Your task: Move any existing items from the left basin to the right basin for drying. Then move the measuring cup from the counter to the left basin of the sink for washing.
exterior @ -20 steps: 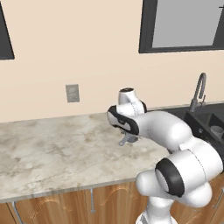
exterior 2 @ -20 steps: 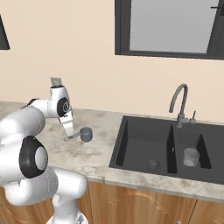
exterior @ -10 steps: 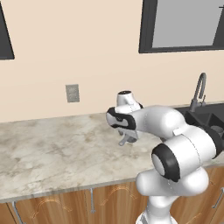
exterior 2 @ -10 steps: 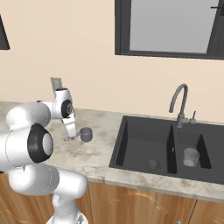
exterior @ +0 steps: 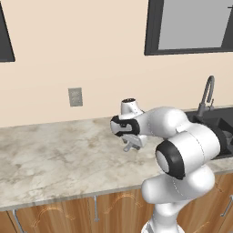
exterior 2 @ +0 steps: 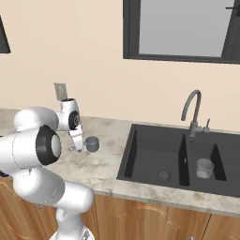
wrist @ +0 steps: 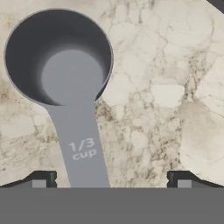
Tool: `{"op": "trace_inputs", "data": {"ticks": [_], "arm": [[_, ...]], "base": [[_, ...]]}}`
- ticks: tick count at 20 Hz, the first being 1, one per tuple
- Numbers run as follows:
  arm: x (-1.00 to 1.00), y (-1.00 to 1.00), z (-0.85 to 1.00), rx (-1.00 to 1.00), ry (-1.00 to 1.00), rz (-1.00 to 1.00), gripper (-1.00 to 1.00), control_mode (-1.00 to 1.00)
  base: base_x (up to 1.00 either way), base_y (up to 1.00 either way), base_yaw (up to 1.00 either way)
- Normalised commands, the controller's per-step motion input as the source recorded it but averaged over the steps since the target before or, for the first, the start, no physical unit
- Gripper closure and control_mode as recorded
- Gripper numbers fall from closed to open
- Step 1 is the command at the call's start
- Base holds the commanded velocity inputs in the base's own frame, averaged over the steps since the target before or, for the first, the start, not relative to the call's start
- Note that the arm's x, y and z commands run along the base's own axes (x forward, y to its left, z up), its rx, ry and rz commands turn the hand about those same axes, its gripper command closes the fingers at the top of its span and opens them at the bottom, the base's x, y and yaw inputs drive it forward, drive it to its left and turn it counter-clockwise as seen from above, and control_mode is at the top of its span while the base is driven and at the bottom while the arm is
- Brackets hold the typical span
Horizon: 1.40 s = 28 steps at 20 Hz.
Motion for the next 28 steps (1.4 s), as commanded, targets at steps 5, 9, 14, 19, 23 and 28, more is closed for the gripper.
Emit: {"op": "trace_inputs", "data": {"ticks": [5, 9, 14, 19, 23, 28], "arm": [[0.13, 0.05, -0.18, 0.00, 0.00, 0.00, -1.00, -1.00], [0.15, 0.05, -0.09, 0.00, 0.00, 0.00, -1.00, -1.00], [0.10, 0.01, -0.04, 0.01, 0.00, 0.00, -1.00, -1.00], [0.02, 0.01, -0.15, 0.00, 0.00, 0.00, 1.00, -1.00], [0.00, 0.00, -0.06, 0.00, 0.01, 0.00, 1.00, -1.00], [-0.03, -0.02, 0.08, 0.00, -0.01, -0.03, 1.00, -1.00]], "base": [[0.00, 0.00, 0.00], [0.00, 0.00, 0.00], [0.00, 0.00, 0.00], [0.00, 0.00, 0.00], [0.00, 0.00, 0.00], [0.00, 0.00, 0.00]]}}
